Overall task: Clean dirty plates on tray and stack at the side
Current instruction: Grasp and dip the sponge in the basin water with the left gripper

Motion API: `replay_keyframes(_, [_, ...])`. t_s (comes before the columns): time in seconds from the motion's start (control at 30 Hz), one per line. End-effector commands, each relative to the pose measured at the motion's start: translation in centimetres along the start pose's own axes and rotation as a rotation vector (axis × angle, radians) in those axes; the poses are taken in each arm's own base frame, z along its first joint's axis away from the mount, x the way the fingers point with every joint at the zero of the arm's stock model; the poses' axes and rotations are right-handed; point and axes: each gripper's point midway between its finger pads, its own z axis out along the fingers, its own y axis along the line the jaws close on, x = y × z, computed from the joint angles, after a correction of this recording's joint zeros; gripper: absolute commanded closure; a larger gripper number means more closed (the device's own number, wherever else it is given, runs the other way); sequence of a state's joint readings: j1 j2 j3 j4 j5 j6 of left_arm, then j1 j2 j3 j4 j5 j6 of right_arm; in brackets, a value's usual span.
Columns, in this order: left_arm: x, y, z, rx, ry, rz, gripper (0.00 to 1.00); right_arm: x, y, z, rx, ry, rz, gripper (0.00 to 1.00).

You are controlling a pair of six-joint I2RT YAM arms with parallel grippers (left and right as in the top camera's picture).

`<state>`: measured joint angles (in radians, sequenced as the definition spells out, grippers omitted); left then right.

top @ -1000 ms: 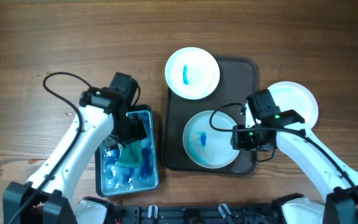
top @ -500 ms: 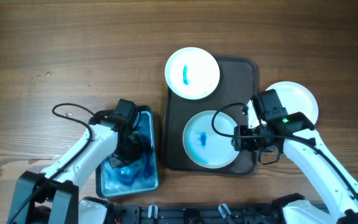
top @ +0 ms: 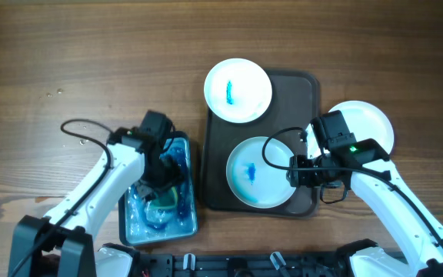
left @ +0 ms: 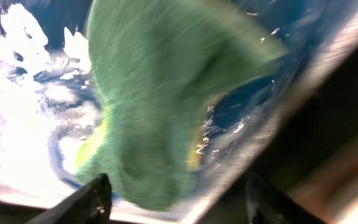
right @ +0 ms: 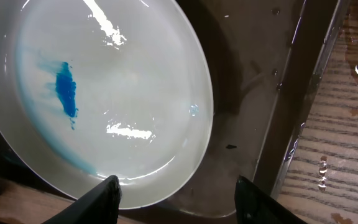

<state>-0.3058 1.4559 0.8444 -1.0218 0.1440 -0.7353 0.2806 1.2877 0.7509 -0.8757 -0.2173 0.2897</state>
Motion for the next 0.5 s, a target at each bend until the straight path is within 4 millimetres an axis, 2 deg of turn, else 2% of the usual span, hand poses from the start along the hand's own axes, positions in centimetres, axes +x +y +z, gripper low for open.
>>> replay_keyframes(0.0, [-0.6, -0.1, -0.6, -0.009, -0.021, -0.009, 0.30, -0.8, 0.5, -0.8, -0.018, -0.034, -0.003, 0.40])
replay_keyframes(0.07, [-0.3, 0.6, 0.1, -0.040, -0.008, -0.039, 0.35, -0.8, 0.5, -0.8, -0.018, -0.034, -0.003, 0.40])
replay_keyframes(0.27, [0.2, 2.7, 3.2, -0.105, 0.007, -0.124, 0.40, -1.0, 0.5, -0.8, -0.020, -0.041, -0.004, 0.40])
replay_keyframes(0.3, [-0.2, 3.2, 3.8, -0.124, -0.001, -0.139, 0.44, -1.0, 0.5, -0.8, -0.021, -0.041, -0.004, 0.40])
replay_keyframes(0.4, [-1.1, 3.4, 4.7, -0.125, -0.001, -0.169, 0.65, -1.0, 0.5, -0.8, -0.021, -0.041, -0.004, 0.40])
replay_keyframes(0.43, [-1.5, 3.3, 4.9, -0.120, -0.006, -0.177, 0.74, -1.0, 0.5, -0.8, -0.021, -0.041, -0.004, 0.40])
replay_keyframes(0.47, [-1.8, 3.2, 5.1, -0.114, -0.009, -0.182, 0.89, -1.0, 0.5, -0.8, -0.021, -0.041, -0.004, 0.40])
